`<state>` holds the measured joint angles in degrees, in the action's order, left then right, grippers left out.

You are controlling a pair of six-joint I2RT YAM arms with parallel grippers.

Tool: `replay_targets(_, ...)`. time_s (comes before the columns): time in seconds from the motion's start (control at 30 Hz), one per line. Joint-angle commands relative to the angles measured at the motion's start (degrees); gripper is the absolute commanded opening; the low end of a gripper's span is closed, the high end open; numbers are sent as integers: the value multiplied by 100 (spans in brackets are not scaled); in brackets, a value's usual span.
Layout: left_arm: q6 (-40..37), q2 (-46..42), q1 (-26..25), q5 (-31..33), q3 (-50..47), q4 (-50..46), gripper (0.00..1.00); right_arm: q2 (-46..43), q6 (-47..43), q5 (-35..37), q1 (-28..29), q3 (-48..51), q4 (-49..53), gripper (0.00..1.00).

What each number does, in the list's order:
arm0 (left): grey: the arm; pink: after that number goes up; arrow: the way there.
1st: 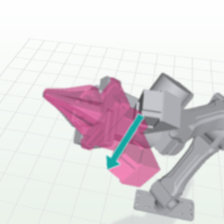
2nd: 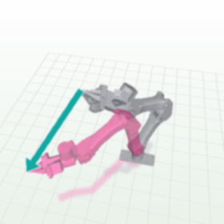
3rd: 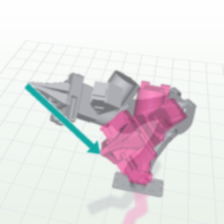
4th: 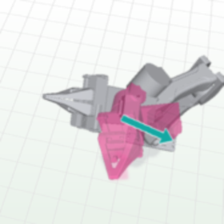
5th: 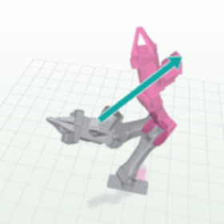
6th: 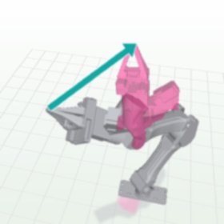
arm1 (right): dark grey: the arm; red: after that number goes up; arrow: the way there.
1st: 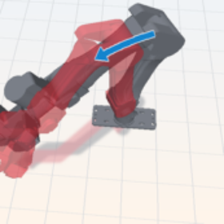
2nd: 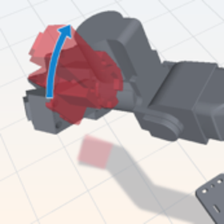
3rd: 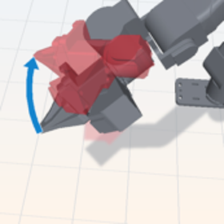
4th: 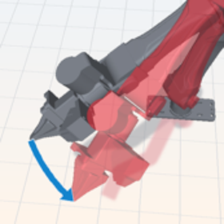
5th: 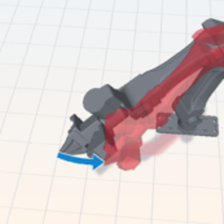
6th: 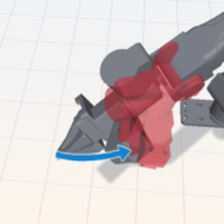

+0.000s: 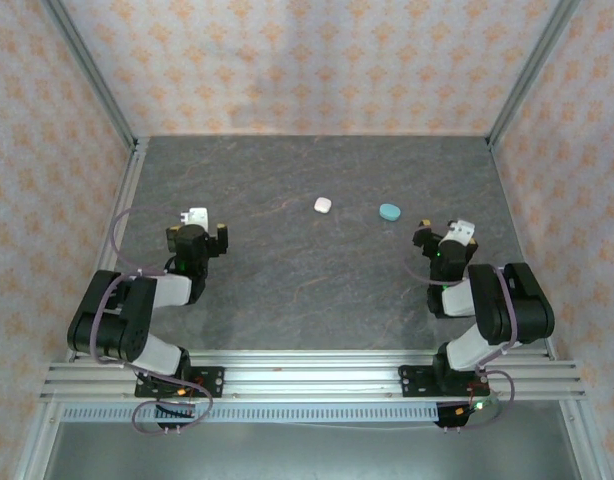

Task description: Insert wireless bluetooth earbuds into charging case

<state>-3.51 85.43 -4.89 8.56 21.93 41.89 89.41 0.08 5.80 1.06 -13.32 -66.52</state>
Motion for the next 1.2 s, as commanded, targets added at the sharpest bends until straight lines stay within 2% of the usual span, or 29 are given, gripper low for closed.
replay_targets(0.0,179,34,132,-285,231,101,100,-140,-38,43,-16,-236,436,99)
replay_targets(0.17,219,35,198,-384,254,56,100,-116,-76,-28,-16,-866,1621,99)
replay_targets(0.5,219,35,198,-383,251,57,100,-108,-39,113,-14,-589,1055,99)
replay_targets(0.63,219,35,199,-386,255,59,100,-103,-43,55,-15,-781,1395,99)
replay_targets(1.17,219,35,198,-381,259,58,100,-75,-78,-20,-15,-849,1528,99)
